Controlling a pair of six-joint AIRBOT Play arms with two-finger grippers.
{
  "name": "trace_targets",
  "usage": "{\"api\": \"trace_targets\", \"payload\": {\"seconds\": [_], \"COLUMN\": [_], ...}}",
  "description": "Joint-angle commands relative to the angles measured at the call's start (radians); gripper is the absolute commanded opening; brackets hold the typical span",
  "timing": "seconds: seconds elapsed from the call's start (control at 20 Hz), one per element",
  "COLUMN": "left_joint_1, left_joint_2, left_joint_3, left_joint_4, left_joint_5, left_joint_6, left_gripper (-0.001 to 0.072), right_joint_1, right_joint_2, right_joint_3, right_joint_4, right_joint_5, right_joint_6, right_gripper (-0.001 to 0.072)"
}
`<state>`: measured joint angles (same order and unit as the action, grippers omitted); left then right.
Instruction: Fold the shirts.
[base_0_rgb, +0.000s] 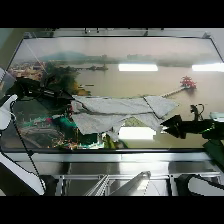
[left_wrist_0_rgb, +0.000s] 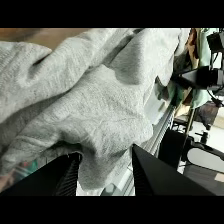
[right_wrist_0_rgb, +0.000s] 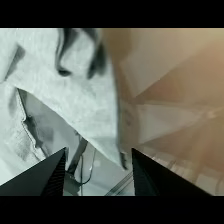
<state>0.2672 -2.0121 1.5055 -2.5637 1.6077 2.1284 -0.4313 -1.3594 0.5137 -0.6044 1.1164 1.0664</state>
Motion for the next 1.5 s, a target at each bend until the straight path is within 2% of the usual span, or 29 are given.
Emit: {"api": "trace_targets", "payload": {"seconds": [0.0,0.05,0.15,0.2,0.25,0.3,0.35,0.5,0.65,0.8,0.9,1.0,1.1,1.3,1.4,1.45], "left_joint_1": [-0.01,-0.018,-0.038,-0.054,-0.067,-0.076,-0.08,-0.07,-0.063,-0.056,-0.048,-0.014,0.08,0.404,0.532,0.538], "left_joint_2": [-0.002,-0.002,-0.002,-0.002,-0.002,-0.002,0.0,0.026,0.155,0.399,0.581,0.729,0.884,1.116,1.128,1.106], "left_joint_3": [0.001,0.001,0.001,0.002,0.002,0.002,0.002,0.047,0.179,0.332,0.478,0.6,0.656,0.531,0.444,0.409], "left_joint_4": [-0.002,-0.002,-0.003,-0.004,-0.005,-0.005,-0.012,-0.109,-0.202,-0.273,-0.29,-0.29,-0.289,-0.277,-0.29,-0.293], "left_joint_5": [-0.047,-0.063,-0.081,-0.09,-0.092,-0.086,-0.072,0.038,0.234,0.232,0.224,0.197,0.176,0.048,0.013,0.01], "left_joint_6": [-0.002,-0.002,-0.002,-0.002,-0.002,-0.002,-0.002,-0.001,0.011,0.051,0.104,0.104,0.106,0.202,0.193,0.185], "left_gripper": [0.0337,0.0337,0.0337,0.0335,0.033,0.0107,0.0019,0.0018,0.0019,0.0022,0.0023,0.0024,0.0024,0.0026,0.0026,0.0026], "right_joint_1": [0.146,0.182,0.227,0.236,0.239,0.239,0.235,0.194,0.076,-0.104,-0.232,-0.339,-0.405,-0.409,-0.408,-0.408], "right_joint_2": [-0.035,-0.051,-0.077,-0.079,-0.075,-0.064,-0.039,0.124,0.397,0.66,0.779,0.85,0.903,0.91,0.871,0.843], "right_joint_3": [-0.029,-0.028,-0.02,-0.018,-0.014,-0.012,-0.008,0.042,0.214,0.455,0.605,0.706,0.764,0.819,0.815,0.804], "right_joint_4": [0.068,0.104,0.138,0.138,0.138,0.138,0.138,0.177,0.363,0.528,0.537,0.537,0.537,0.534,0.458,0.428], "right_joint_5": [-0.166,-0.185,-0.18,-0.166,-0.138,-0.111,-0.079,0.023,0.18,0.139,0.091,0.093,0.078,0.032,0.05,0.063], "right_joint_6": [0.003,-0.006,-0.027,-0.027,-0.041,-0.05,-0.05,-0.051,-0.111,-0.153,-0.121,-0.072,-0.072,-0.069,-0.005,0.023], "right_gripper": [0.0483,0.0479,0.0351,0.0262,0.0106,0.0056,0.0015,0.0014,0.0014,0.0014,0.0014,0.0014,0.0014,0.0014,0.0014,0.0014]}}
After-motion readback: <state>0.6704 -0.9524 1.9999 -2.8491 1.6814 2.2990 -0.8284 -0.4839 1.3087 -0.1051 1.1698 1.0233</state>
